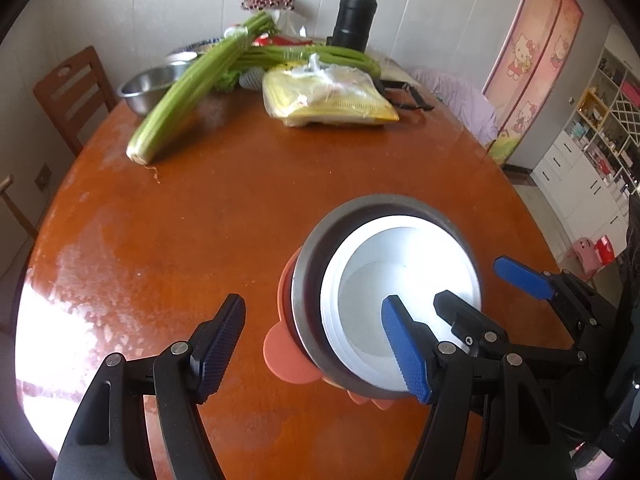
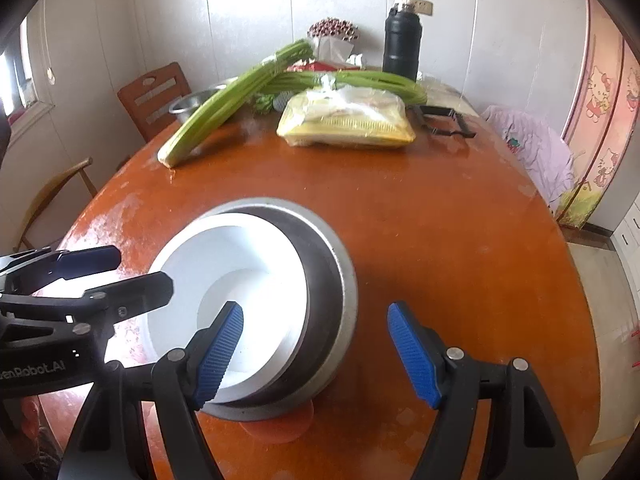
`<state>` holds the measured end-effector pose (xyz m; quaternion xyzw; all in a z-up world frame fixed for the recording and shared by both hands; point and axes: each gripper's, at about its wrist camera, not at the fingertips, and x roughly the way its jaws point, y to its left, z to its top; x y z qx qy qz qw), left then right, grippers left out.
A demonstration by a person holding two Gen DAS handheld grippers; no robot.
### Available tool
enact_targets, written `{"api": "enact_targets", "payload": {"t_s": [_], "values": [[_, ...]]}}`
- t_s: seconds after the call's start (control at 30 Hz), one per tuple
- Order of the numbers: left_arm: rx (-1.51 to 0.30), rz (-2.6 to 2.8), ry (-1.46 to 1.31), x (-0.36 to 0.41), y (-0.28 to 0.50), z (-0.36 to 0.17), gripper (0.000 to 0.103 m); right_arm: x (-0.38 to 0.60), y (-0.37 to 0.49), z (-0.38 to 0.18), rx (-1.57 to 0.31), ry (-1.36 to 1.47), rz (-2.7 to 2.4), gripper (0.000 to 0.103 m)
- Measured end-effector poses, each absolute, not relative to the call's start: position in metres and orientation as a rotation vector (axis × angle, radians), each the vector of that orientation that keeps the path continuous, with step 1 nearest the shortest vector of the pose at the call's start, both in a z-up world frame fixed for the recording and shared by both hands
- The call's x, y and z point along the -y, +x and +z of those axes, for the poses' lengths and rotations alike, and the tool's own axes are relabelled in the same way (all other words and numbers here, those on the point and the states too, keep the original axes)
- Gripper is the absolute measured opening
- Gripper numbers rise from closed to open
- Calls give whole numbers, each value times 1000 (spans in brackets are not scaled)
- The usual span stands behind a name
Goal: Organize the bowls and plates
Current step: 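Lower the steel bowl stack onto the steel pan with both tools, then open both tools and pull them back from the bowl stack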
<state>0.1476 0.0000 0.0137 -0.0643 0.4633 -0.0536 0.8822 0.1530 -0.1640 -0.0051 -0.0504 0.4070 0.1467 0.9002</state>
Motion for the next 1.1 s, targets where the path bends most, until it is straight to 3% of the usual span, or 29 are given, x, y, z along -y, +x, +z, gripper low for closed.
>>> {"api": "enact_targets", "payload": {"t_s": [0.57,1.1], "values": [[-866,-71,-122,4,84,22,73,183,95,15,-714,-63,282,78],[-886,-37,-115,8,44,-13,73,193,47,-19,-730,-77,232,82]]}}
